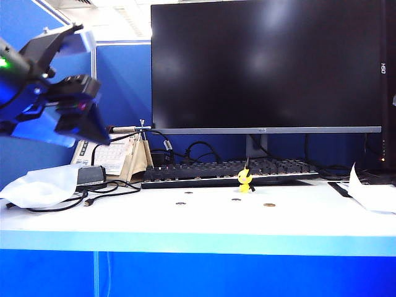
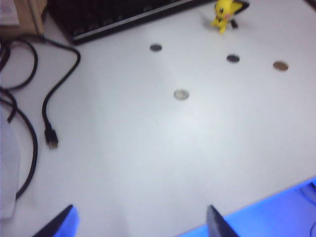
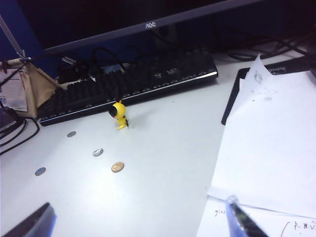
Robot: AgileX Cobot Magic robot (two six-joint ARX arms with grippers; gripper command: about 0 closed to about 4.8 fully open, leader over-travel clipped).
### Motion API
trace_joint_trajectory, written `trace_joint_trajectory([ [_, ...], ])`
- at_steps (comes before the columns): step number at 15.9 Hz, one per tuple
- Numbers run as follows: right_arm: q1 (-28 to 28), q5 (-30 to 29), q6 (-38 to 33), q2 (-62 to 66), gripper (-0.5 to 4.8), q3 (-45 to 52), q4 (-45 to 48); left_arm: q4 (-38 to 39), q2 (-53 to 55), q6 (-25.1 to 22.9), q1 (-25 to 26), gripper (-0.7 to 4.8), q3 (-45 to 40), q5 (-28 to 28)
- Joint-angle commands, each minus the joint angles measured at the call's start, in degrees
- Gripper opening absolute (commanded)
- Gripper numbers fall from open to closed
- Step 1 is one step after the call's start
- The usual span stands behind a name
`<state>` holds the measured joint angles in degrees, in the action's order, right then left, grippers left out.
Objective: Pick up the doll and place it on the similarly colored coin.
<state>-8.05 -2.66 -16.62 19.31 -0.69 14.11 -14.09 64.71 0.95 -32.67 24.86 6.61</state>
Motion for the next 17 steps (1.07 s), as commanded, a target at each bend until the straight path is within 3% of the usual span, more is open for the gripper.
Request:
trace_joint_trajectory([
  [1, 0.0, -0.07, -0.09, 0.0, 4.64, -0.24, 0.72, 1.14, -0.22, -0.59, 0.0, 3.43, 1.38, -0.2],
  [4, -0.02, -0.44, -0.11, 0.07, 4.63, -0.24, -0.02, 1.68, -0.22, -0.96, 0.0, 3.5, 7.23, -0.24],
  [7, -0.04, -2.73, -0.33, 0.11, 4.63, -0.28, -2.32, 0.74, -0.22, 1.31, 0.0, 4.79, 9.01, -0.33],
  [12, -0.04, -2.82, -0.31, 5.07, 4.64, -5.09, 0.76, 4.66, -0.2, 1.44, -0.04, 4.79, 9.01, -1.97],
  [17, -0.79, -6.45, 0.63, 32.83, 4.79, -21.66, 10.29, 6.29, -0.22, 2.69, -0.09, 4.79, 9.01, -4.33],
])
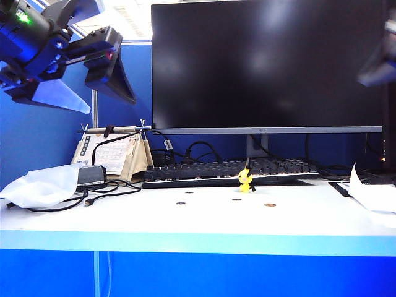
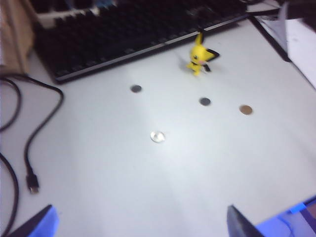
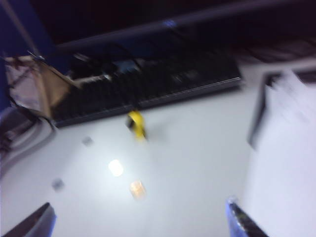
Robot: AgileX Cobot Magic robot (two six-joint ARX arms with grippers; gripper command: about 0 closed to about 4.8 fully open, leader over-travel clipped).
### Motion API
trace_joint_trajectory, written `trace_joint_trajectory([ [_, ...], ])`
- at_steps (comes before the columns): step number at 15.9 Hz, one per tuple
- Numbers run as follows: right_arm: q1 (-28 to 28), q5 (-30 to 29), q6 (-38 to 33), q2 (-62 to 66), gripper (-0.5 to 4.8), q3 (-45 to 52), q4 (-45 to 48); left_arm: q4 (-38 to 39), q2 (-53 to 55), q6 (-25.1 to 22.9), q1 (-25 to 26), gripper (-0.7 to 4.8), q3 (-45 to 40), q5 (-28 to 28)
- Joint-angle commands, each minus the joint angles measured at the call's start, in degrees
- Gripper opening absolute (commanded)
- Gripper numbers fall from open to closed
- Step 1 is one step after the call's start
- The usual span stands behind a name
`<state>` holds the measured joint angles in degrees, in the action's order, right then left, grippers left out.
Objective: Pick up the doll and place it on the similarly colored coin.
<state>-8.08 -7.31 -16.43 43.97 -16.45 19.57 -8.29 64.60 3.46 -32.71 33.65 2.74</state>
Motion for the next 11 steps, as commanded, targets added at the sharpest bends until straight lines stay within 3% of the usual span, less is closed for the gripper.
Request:
trace_joint_trajectory([
  [1, -1.92, -1.73, 0.57, 12.68, 4.79, -9.57, 5.2, 0.9, -0.11, 0.2, -0.04, 4.79, 0.22, -0.74],
  [5, -9.42, 1.01, 5.73, 28.04, 4.79, -22.49, 4.35, 3.21, -0.11, 0.22, -0.04, 4.79, 0.2, -3.87],
  [7, -13.2, 4.76, 11.85, 36.65, 4.79, -30.14, -0.46, 3.52, -0.09, 0.22, -0.04, 4.79, 0.2, -4.59],
  [11, -13.51, 10.93, 13.51, 50.38, 4.79, -39.19, -1.33, 4.63, -0.09, 0.24, -0.04, 4.79, 0.2, -5.55],
])
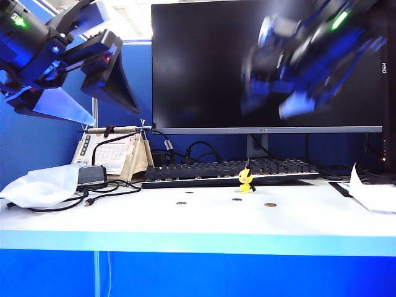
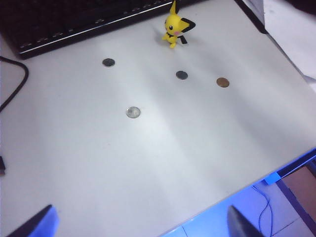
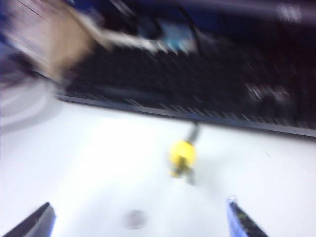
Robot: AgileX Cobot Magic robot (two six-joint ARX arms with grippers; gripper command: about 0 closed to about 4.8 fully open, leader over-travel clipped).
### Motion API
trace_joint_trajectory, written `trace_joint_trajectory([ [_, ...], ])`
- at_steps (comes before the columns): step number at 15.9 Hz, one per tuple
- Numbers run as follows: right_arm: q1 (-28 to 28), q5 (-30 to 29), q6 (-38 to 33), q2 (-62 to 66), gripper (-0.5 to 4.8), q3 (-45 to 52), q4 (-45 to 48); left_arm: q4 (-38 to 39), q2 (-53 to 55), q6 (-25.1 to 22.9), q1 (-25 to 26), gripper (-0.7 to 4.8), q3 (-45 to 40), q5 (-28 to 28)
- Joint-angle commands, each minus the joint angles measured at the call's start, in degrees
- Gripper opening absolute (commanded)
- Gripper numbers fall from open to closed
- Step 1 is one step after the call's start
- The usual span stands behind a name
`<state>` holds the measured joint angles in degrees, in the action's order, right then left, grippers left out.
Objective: Pick up the doll and place it on the similarly colored coin.
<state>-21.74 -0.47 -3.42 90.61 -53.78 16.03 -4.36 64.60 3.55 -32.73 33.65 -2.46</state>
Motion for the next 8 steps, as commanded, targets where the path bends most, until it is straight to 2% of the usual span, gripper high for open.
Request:
trace_joint_trajectory([
  [1, 0.15, 4.24, 0.48, 5.77, 4.79, -1.79, 7.19, 1.49, -0.11, 0.35, -0.02, 4.79, 0.2, -0.31],
  [5, 0.13, 4.22, 0.13, 15.15, 4.79, -1.81, 31.43, 1.92, -0.09, 0.37, -0.02, 4.79, -0.15, 1.03],
  [6, 0.24, 4.57, -1.25, 18.6, 4.79, -2.08, 35.45, 2.23, -0.09, 0.52, -0.04, 4.79, -0.15, 1.22],
  [8, 0.42, 4.74, -1.57, 23.78, 4.79, -2.91, 37.31, 2.14, -0.09, 1.42, -0.04, 4.79, -0.15, 1.33],
])
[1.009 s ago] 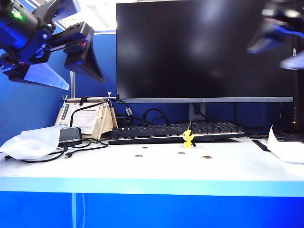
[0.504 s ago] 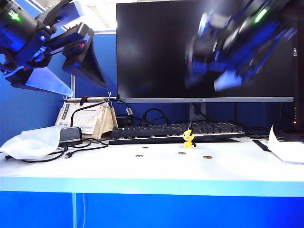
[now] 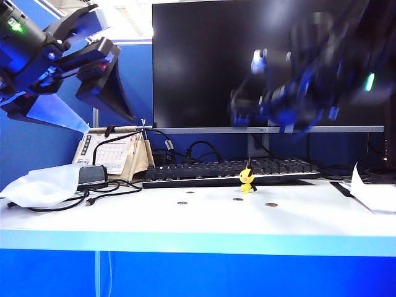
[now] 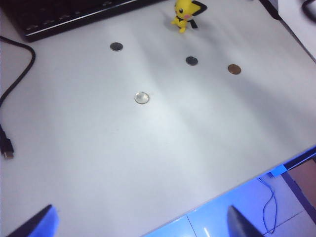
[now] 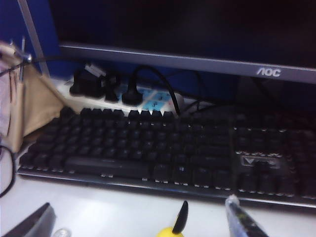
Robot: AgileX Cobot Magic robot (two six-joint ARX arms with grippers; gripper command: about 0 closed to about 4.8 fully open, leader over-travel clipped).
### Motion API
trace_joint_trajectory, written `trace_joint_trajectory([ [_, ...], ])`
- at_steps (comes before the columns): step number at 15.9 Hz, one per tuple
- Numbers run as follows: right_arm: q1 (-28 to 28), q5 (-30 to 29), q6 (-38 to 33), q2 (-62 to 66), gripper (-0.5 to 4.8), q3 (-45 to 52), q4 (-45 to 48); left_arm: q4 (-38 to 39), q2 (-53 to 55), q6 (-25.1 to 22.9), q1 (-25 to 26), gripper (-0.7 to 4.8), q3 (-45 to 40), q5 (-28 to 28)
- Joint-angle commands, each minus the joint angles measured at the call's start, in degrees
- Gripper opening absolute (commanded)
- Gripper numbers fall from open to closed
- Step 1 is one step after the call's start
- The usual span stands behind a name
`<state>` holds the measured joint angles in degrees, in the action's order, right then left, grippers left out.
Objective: Pick up the doll and place it on the similarly colored coin.
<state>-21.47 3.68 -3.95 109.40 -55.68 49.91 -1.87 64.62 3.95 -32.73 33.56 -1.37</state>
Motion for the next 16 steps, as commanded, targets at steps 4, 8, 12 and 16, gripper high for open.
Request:
trace_joint_trajectory([
  [4, 0.83, 0.2, -1.03, 11.96, 4.79, -5.44, 1.51, -0.35, -0.11, 1.05, -0.04, 4.79, -0.07, 0.17],
  [8, 3.37, -2.47, -1.84, 15.63, 4.79, -15.37, -11.15, -0.44, -0.11, 2.14, -0.04, 4.79, -0.07, 0.2],
  [12, 3.37, -6.84, -2.14, 16.65, 4.79, -15.91, -11.1, -2.05, -0.11, 2.29, -0.04, 4.79, -0.07, 0.28],
  [16, 3.37, -7.06, -2.29, 18.56, 4.79, -15.89, -11.34, -2.03, -0.11, 2.54, -0.04, 4.79, -0.07, 0.26],
])
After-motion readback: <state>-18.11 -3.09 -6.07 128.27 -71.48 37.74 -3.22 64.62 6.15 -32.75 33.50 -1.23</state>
